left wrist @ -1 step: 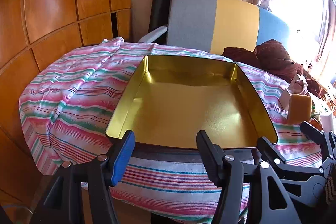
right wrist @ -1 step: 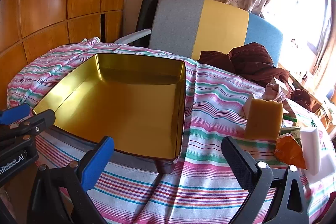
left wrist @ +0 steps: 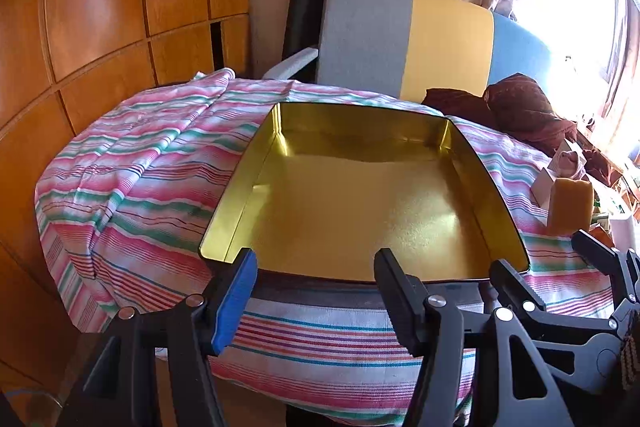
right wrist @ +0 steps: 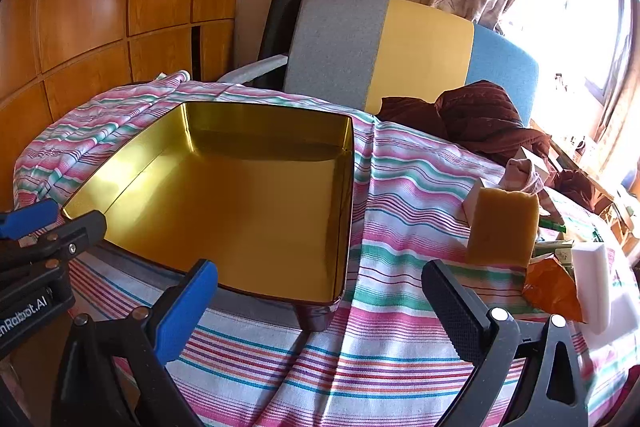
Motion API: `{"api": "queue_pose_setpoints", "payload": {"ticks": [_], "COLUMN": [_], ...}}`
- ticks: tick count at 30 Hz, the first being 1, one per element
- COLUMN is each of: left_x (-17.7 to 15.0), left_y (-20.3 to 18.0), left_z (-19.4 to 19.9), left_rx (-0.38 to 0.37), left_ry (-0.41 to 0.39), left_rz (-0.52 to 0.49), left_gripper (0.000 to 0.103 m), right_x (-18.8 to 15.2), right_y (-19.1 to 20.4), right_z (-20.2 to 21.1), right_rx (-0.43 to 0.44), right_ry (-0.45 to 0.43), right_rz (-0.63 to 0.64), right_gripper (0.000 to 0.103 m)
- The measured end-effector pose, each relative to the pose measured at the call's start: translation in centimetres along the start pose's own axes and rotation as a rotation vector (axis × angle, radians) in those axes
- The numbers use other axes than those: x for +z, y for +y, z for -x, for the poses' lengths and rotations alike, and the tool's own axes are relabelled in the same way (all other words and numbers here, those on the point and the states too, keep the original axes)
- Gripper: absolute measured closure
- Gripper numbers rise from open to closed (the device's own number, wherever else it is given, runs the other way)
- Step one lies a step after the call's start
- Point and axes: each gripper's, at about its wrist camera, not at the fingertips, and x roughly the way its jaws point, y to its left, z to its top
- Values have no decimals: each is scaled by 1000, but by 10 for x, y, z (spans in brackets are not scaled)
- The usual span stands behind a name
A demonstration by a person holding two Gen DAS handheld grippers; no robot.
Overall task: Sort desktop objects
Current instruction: 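Move both tools from the gold tray toward the pile of items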
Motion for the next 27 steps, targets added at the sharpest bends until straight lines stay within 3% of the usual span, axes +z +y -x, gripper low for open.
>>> {"api": "queue_pose_setpoints", "payload": {"ticks": [11,27], "left_x": [-6,-17], "left_y": [7,-1], "left_z": [0,-7], "left_rx": [-73,48], "left_ry": [39,38], "left_rz": [42,-8], "left_gripper": [40,37], "right_x": [-3,-9], "right_y": [-1,-23], "right_z": [8,9], "right_rx": [5,67], "right_ry": [-34,-30], "right_rz": [8,-50], "right_gripper": [0,0]}}
